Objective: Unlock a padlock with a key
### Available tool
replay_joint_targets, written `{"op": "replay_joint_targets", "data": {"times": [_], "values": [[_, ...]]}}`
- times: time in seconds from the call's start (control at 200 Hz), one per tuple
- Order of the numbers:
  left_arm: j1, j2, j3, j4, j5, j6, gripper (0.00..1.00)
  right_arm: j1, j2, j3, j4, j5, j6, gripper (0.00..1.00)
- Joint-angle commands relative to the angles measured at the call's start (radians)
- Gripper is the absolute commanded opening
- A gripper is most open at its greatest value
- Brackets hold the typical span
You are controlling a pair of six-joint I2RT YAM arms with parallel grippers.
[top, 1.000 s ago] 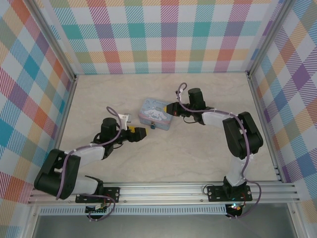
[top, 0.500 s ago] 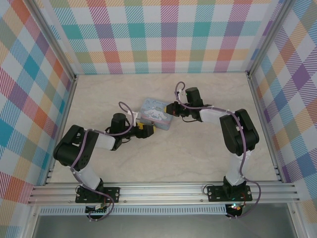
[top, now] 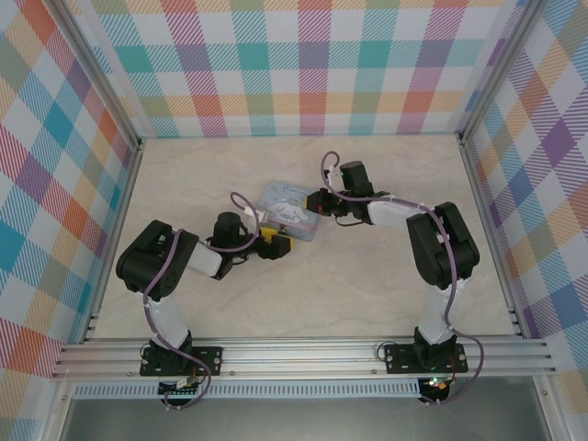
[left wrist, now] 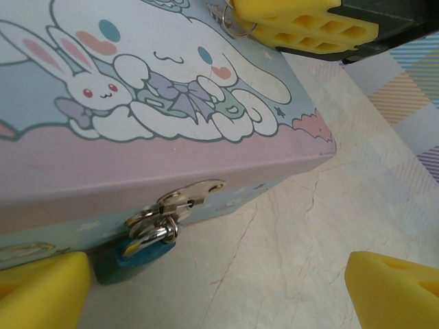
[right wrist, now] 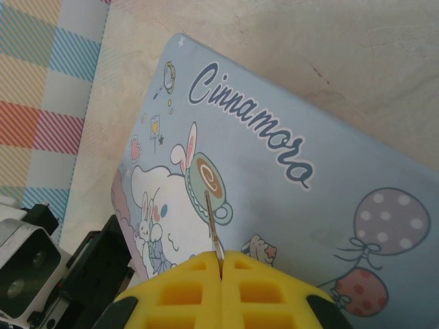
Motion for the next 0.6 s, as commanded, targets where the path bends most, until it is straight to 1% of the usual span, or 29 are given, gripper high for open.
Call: {"op": "replay_joint_targets", "data": {"times": [0.0,0.045,0.2,0.355,0.44,0.535,0.595], "values": [[-0.015,0.04,0.017,-0.01,0.014,0.046,0.93,0.018,0.03,0.009,-0.083,0.036,-0.022,0.02],[-0.016,0.051,0.022,-0.016,0.011,0.047,0.91,0.019,0.03,0.007,-0.085,0.039,-0.019,0.02],[-0.034,0.083,0.033,-0.015,-0.007,0.047,0.91,0.028,0.025,0.003,-0.078,0.04,-0.01,0.02],[-0.047,0.098,0.051,-0.02,0.012,0.038,0.88,0.032,0.023,0.001,-0.077,0.04,-0.01,0.02],[-0.047,0.088,0.064,-0.037,0.028,0.017,0.85,0.034,0.022,-0.002,-0.073,0.04,-0.008,0.02],[-0.047,0.066,0.078,-0.063,0.037,-0.035,0.84,0.034,0.02,-0.004,-0.064,0.035,-0.004,0.02],[-0.047,0.056,0.088,-0.075,0.04,-0.068,0.79,0.036,0.019,-0.005,-0.058,0.034,-0.001,0.02]]}}
